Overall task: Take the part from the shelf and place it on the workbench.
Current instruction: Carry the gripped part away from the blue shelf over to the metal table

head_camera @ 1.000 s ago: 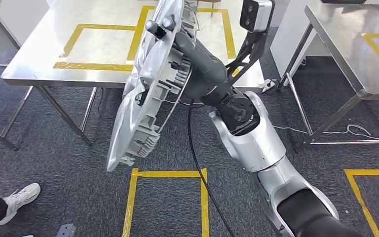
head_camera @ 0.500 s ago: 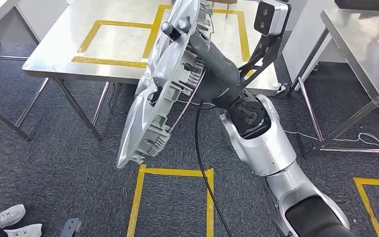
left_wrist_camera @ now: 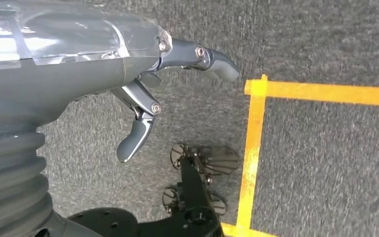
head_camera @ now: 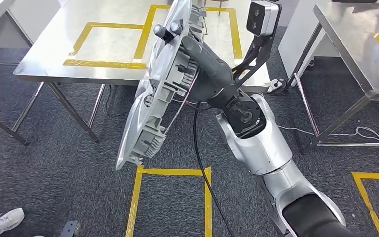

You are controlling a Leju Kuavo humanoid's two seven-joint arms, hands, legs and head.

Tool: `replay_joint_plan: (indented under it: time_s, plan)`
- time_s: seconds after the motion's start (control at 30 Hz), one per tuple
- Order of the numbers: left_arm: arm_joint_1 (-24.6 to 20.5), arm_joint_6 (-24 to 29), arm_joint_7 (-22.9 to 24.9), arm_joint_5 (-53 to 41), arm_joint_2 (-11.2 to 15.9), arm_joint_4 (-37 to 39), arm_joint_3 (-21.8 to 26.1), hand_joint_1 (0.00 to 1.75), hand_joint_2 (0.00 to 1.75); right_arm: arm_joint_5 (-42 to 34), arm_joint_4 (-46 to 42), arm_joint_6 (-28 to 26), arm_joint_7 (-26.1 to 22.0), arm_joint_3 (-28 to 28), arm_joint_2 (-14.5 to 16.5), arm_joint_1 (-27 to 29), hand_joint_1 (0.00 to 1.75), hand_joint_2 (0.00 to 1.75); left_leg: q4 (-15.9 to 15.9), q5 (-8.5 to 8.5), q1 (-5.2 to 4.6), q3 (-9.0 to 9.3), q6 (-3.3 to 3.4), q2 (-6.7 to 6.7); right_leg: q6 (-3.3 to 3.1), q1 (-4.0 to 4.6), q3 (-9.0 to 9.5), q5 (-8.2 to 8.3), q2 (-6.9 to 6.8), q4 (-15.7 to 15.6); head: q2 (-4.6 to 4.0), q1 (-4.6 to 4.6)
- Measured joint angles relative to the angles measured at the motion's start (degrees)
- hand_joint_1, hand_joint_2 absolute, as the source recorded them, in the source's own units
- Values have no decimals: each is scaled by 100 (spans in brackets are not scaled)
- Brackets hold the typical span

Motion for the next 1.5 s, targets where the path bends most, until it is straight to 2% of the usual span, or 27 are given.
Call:
replay_joint_plan:
  time_s: [0.13,0.33,0.5,0.63,0.77,0.93,1.5]
  plan:
    - [-2,-140,-58,-61,-30,26,15,0,175,-55,-1,-43,60,-2,-4,3,175,175,-13,-3,-1,1,-10,0,-10,-1,0,-9,1,-5,0,-49]
    - [-28,-407,-160,-46,-149,235,14,0,175,-102,-23,-190,184,0,-11,-19,175,175,-16,-9,-13,-3,-7,-1,-15,-10,4,-18,2,-22,0,-47]
    - [-82,-683,111,61,-453,540,1,0,175,-200,-144,-308,346,9,-52,-79,175,175,-17,-9,-17,-5,-5,-9,-10,-21,15,-15,2,-38,0,-46]
    - [-126,-742,28,168,-674,782,-11,0,175,-398,-165,-179,351,16,-59,-205,175,175,-17,-9,-20,-8,-3,-5,4,-25,22,-6,2,-50,0,-36]
    - [-185,-749,-320,273,-757,1022,-9,0,175,-905,-101,366,366,21,92,-496,175,175,-17,-12,-24,-8,0,12,6,-26,22,-5,2,-51,0,-33]
    - [-230,-792,-515,300,-789,1200,-1,0,175,-967,1,517,385,62,326,-728,175,175,-18,-13,-22,-7,2,16,6,-26,22,-6,2,-53,0,-41]
    - [-254,-800,-277,387,-992,1481,5,0,175,-973,376,614,433,146,636,-764,175,175,-19,-13,-22,-8,2,19,7,-26,24,-5,2,-62,0,-44]
